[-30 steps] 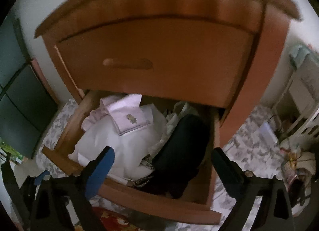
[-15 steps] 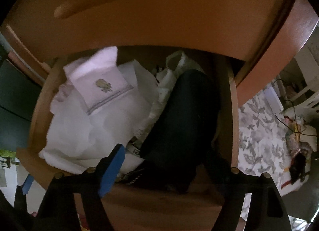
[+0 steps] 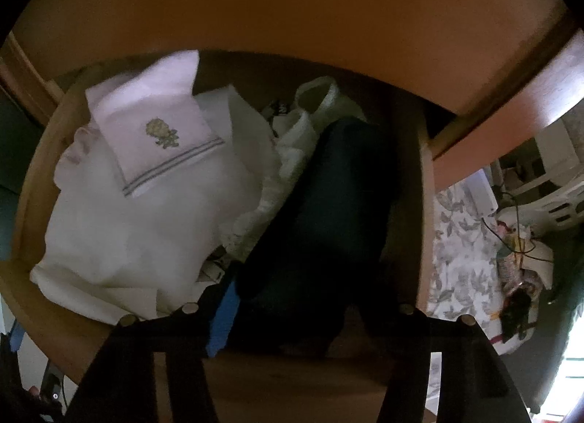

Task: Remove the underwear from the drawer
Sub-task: 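Grasp the dark navy garment in the drawer with the right gripper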

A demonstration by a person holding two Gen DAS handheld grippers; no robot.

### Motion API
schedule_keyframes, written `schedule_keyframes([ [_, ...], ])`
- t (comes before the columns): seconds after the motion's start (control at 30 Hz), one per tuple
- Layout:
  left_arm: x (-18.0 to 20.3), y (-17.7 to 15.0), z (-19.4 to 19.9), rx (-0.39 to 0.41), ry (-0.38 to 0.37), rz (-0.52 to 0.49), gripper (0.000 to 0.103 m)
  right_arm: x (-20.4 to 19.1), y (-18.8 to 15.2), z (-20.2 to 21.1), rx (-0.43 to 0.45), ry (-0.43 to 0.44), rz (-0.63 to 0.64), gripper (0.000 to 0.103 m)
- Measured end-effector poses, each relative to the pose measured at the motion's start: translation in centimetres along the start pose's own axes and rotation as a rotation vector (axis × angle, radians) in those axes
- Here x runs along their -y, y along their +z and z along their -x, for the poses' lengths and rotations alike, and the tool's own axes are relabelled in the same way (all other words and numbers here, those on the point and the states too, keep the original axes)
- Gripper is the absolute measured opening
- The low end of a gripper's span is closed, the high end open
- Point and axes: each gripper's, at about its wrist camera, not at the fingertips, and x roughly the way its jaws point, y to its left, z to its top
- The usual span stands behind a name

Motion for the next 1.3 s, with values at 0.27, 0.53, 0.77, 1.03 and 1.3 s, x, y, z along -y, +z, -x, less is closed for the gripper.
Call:
schedule_keyframes([
  [0.27, -0.3, -0.1, -0.4, -0.009, -0.005, 0.013, 0.103, 1.9, -0.9, 2.0, 0.04, -0.075, 0.017, 0.053],
  [0.53, -0.3, -0.1, -0.4, -0.011, -0.007, 0.015, 0.103, 1.8, -0.6, -0.5, 0.007, -0.021, 0.01, 0.038],
  [0.77, -0.8, -0.1, -0.3, -0.013, -0.004, 0.029, 0.103, 2.1, -0.6, -0.8, 0.014, -0.002, -0.015, 0.024],
  [1.03, -0.5, -0.1, -0.2, -0.011, -0.006, 0.015, 0.103, 3.3, -1.3, 1.0, 0.066, 0.031, -0.015, 0.012],
  [1.3, -0.3, -0.1, 0.2, -0.005, -0.004, 0.01, 0.103, 5.0, -1.3, 3.7, 0.132, 0.012, -0.049, 0.011],
])
